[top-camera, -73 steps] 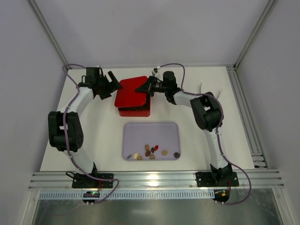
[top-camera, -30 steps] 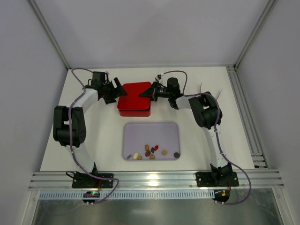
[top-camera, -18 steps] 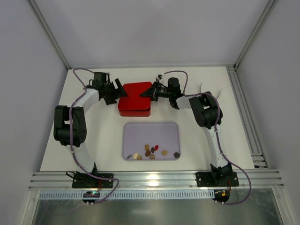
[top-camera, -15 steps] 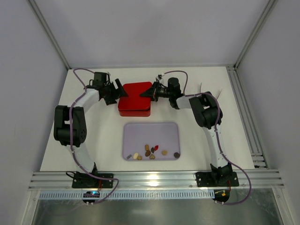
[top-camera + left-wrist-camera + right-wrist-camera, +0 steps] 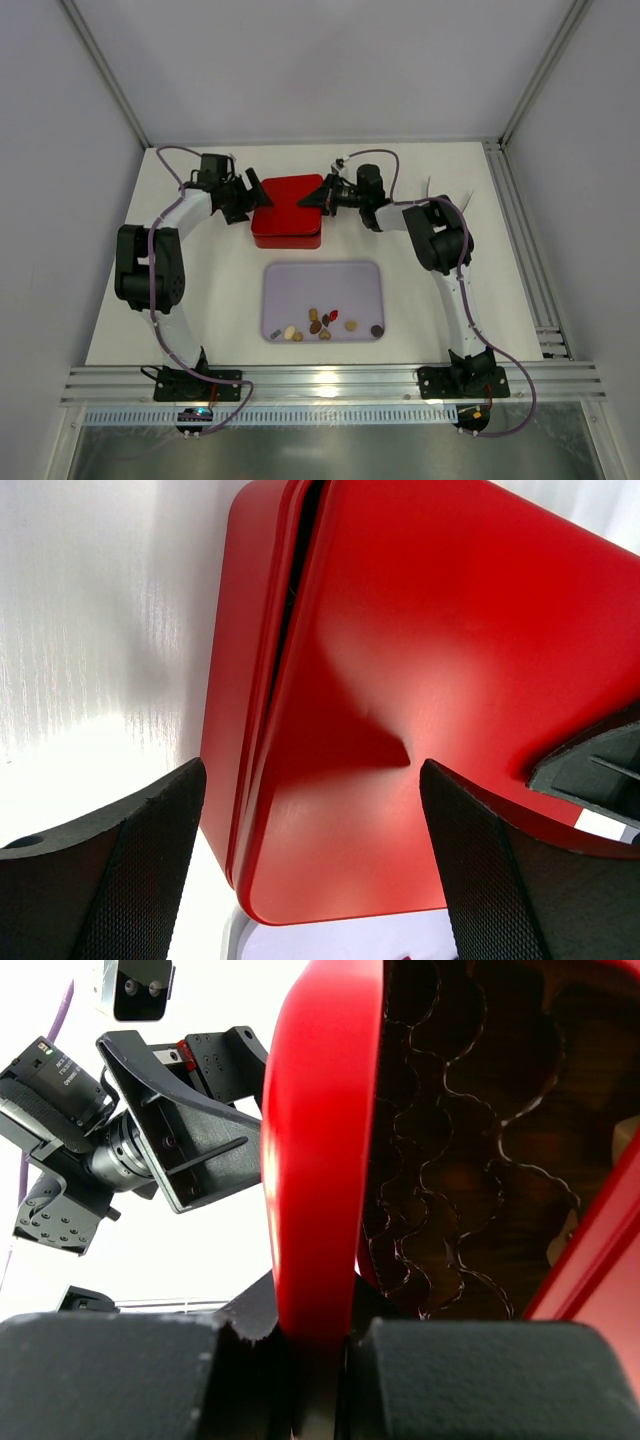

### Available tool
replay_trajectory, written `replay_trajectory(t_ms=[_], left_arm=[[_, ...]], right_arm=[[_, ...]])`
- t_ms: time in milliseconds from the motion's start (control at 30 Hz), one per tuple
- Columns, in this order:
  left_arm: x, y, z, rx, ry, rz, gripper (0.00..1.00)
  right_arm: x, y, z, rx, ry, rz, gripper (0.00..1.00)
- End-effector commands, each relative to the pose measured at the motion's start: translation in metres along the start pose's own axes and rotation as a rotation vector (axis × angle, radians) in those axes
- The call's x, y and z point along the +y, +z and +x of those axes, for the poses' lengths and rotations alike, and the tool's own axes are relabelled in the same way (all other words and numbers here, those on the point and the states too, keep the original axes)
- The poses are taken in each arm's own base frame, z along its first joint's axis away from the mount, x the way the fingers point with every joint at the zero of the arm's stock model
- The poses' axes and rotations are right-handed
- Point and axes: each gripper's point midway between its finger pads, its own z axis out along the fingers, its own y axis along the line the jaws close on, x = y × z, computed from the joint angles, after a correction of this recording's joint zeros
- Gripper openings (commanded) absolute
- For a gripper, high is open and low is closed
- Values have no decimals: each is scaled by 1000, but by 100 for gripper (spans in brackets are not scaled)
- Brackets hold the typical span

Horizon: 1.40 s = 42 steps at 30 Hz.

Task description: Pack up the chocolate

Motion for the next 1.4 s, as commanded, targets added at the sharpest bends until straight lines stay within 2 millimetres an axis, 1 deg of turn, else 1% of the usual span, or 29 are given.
replay_trajectory(t_ms=[0,200,267,333,400,567,633,833,1133,1200,1267,1300,1333,1367], left_arm=[[-3,2,-3,-11,25,4,85],[-1,4,-2,-6,23,1,85],[-1,5,-1,-2,23,0,85],[0,6,-1,-2,21,-3,85],[-1,6,-1,-3,23,-3,85],[3,8,-1,2,20,-18,85],[4,9,0,5,18,-22,85],[8,11,2,11,11,-36,84],[9,11,2,13,10,-39,84],[8,11,2,14,7,-36,84],[8,12,2,14,9,-36,84],[7,11,2,14,8,-34,84],[8,12,2,16,9,-34,84],[7,11,2,14,8,-31,84]], right_arm=[[6,7,0,15,-62,-13,14],[1,7,0,13,-64,18,22],[0,6,0,13,-63,27,26],[-2,5,1,8,-61,34,27],[0,3,-1,2,-65,35,29],[-3,-6,-7,-23,-48,52,37],[-1,-10,-11,-32,-49,52,39],[-5,-19,-16,-47,-37,108,48],[-15,-33,-20,-64,-49,205,52],[-15,-33,-21,-61,-77,229,52],[-19,-36,-20,-61,-66,270,52],[-18,-35,-23,-63,-76,279,53],[-24,-38,-20,-52,-73,317,52],[-28,-40,-22,-58,-73,343,53]])
